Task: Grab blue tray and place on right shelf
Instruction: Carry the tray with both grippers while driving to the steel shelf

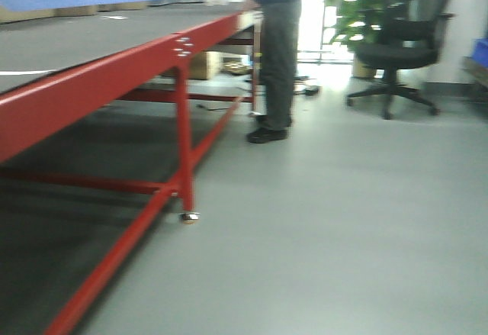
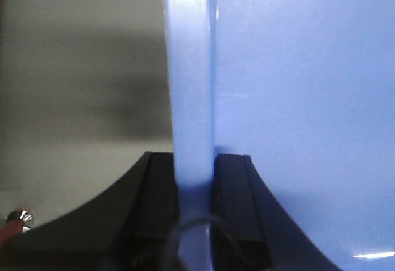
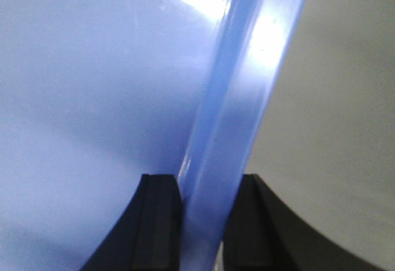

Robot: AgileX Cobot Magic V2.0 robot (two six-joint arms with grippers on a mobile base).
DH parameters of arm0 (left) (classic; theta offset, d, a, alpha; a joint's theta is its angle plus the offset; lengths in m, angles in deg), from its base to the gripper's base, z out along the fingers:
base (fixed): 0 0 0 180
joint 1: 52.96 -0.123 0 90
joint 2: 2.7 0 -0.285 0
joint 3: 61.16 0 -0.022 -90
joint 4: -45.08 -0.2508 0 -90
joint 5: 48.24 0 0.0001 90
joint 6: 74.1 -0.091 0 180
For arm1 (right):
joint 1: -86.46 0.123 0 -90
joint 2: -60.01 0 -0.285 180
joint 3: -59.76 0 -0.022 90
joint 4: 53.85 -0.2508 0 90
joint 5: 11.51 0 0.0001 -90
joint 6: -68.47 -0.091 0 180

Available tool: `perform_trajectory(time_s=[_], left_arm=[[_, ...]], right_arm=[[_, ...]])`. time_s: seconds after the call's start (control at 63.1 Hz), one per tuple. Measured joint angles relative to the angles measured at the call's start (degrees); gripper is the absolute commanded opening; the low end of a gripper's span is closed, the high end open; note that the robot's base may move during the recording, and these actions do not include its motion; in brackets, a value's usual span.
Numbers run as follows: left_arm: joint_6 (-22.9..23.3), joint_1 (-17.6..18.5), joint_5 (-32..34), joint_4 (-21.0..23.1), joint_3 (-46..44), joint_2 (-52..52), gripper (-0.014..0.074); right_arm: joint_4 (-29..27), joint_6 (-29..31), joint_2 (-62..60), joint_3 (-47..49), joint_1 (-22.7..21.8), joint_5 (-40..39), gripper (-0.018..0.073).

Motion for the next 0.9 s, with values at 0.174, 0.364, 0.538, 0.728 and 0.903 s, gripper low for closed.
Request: perform_trajectory(time_s=[0.174,0.364,0.538,0.728,0.903], left_arm=[[0.00,0.00,0.00,0.00,0.00,0.00,-0.0048],[0.00,0.00,0.00,0.09,0.00,0.00,-0.0048],[0.00,0.00,0.00,0.13,0.00,0.00,-0.0048],[0.00,0.00,0.00,0.13,0.00,0.00,-0.0048],[0.00,0.00,0.00,0.13,0.00,0.00,-0.0048]], right_arm=[[0.00,0.00,0.00,0.00,0.00,0.00,0.0057],[0.00,0.00,-0.09,0.00,0.00,0.00,0.0057],[0.00,0.00,-0.14,0.00,0.00,0.00,0.0057],[0.00,0.00,-0.14,0.00,0.00,0.00,0.0057],[0.00,0.00,-0.14,0.00,0.00,0.00,0.0057]])
